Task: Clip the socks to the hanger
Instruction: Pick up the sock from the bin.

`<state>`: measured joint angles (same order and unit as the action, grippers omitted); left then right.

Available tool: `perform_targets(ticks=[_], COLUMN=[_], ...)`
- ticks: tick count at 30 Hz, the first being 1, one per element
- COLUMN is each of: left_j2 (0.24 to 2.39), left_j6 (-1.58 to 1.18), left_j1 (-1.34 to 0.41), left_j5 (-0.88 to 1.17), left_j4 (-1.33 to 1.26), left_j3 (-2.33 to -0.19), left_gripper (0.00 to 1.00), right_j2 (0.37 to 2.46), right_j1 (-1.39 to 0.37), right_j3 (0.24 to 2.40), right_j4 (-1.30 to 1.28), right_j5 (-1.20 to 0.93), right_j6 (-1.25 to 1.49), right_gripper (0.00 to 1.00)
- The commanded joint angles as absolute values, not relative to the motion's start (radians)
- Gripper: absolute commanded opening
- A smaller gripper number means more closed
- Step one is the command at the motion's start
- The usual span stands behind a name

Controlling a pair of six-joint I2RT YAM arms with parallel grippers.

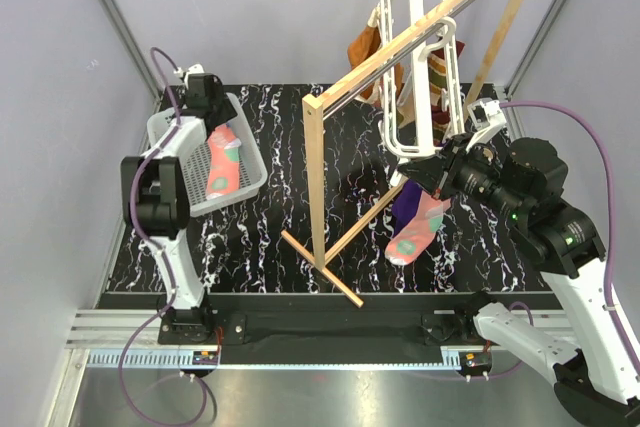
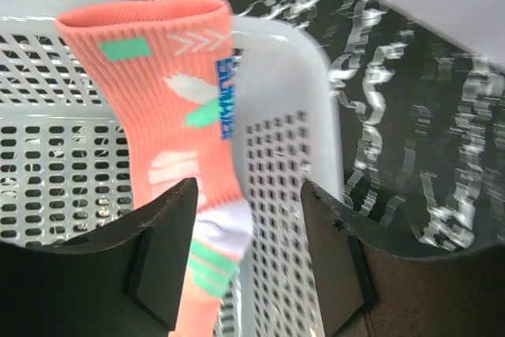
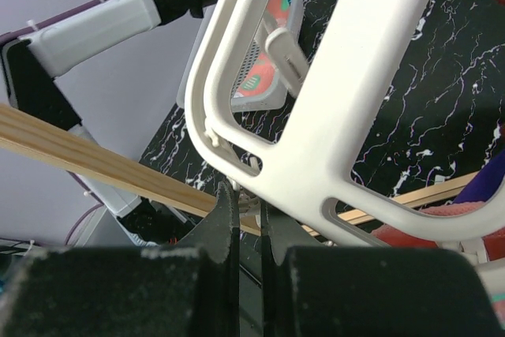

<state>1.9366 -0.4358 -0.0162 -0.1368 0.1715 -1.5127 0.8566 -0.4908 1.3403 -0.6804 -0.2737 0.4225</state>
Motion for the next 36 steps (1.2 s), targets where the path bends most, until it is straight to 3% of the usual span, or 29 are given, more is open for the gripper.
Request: perform_targets(ticks=[1,6,18,23,28,30,34,36], left_j2=[2.028,2.126,2.382,2.381,2.407,2.399,2.332,2.280], left_j6=[-0.451,-0.479,-0.515,-0.597,-0.669,-0.657,-0.629,-0.618], left_j1=[-0.021,-0.020,0.006,0.070,0.130,0.130,0.130,0.130], left_j5=[-0.273,-0.357,-0.299,-0.207,-0.026,-0.009,-0.006,0.023], left_j4=[0.235,0.316,0.615,0.620,0.586,0.565,0.459,0.419], left_j3=[-1.644,-1.730,-2.143,-2.085,-2.013,-1.999,-1.899,-1.835], left_gripper=[0.61,0.64,0.64,0.63,0.38,0.35,0.05,0.00], right_j2=[0.859,0.856,0.856,0.854,0.856,0.854,0.854,0.856], right_j1=[-0.492,-0.492,-0.494,-0.492,-0.492,-0.492,-0.492,-0.494], right_j3=[1.358,1.351,1.344,1.341,1.338,1.339,1.336,1.333], right_j4=[-0.690,-0.695,-0.692,-0.689,-0.678,-0.678,-0.676,-0.676], right_j5=[-0.276,-0.279,-0.290,-0.294,-0.298,-0.299,-0.299,-0.299], right_j6=[0.403,0.403,0.422,0.431,0.437,0.437,0.439,0.440], right_gripper=[0.00,0.00,0.00,0.00,0.00,0.00,0.00,0.00])
